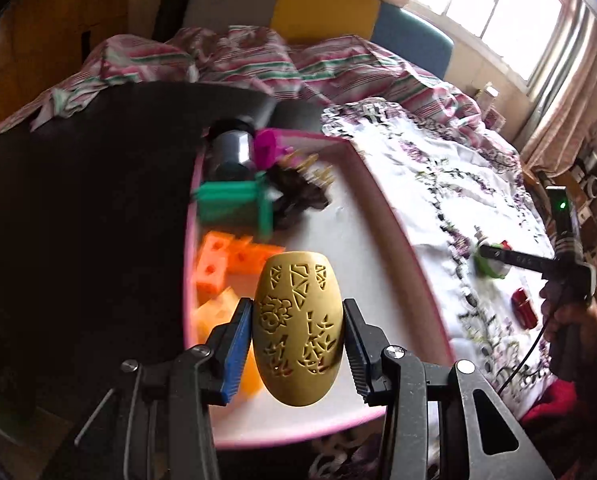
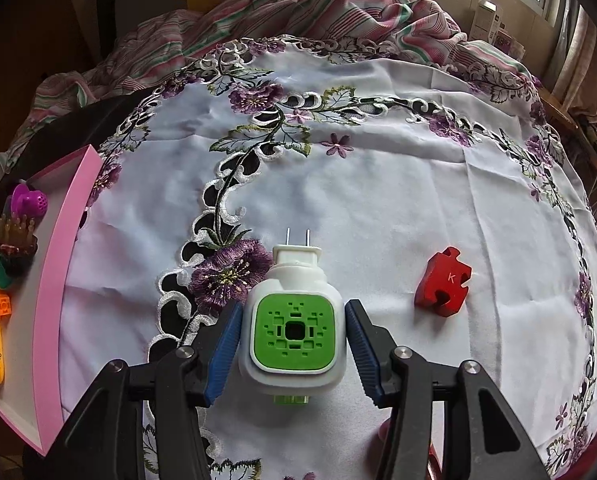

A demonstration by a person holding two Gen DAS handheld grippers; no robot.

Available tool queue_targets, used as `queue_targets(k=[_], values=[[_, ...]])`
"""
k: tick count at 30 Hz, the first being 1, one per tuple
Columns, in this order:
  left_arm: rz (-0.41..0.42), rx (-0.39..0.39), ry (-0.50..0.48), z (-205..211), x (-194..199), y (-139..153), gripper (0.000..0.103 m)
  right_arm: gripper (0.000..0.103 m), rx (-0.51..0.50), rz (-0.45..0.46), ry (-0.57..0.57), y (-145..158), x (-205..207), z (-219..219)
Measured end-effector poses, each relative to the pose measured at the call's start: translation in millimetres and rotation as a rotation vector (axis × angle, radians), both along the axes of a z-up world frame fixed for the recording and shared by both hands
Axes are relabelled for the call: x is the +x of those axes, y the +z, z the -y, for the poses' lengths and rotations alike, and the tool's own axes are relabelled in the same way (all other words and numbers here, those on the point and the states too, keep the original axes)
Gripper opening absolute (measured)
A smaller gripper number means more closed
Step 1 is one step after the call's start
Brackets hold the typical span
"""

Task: Organize rigid objects
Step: 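Lower the yellow egg into the tray and open the left gripper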

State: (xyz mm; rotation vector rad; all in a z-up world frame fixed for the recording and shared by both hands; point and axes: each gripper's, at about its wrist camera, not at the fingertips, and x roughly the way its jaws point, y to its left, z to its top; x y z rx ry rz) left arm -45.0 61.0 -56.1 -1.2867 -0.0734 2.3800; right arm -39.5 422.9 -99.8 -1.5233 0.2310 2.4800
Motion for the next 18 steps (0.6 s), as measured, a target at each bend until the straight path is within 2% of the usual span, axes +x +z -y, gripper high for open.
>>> queue_targets(k=[5, 8, 10, 18], values=[[-0.013, 0.046, -0.048, -35, -27, 13, 0.044, 0.053, -0.002, 0.001, -0.001, 0, 0, 0], [-0.016, 0.042, -0.068, -56, -46, 14, 0.044, 0.053, -0.003, 0.002, 0.0, 0, 0, 1], [0.011, 0.059, -0.072, -66, -58, 8, 0.044, 0.053, -0.001, 0.002, 0.002, 0, -1, 1], [0.072, 0.021, -0.067, -105, -97, -19, 0.044, 0.053, -0.008, 0.003, 0.001, 1, -2, 0]])
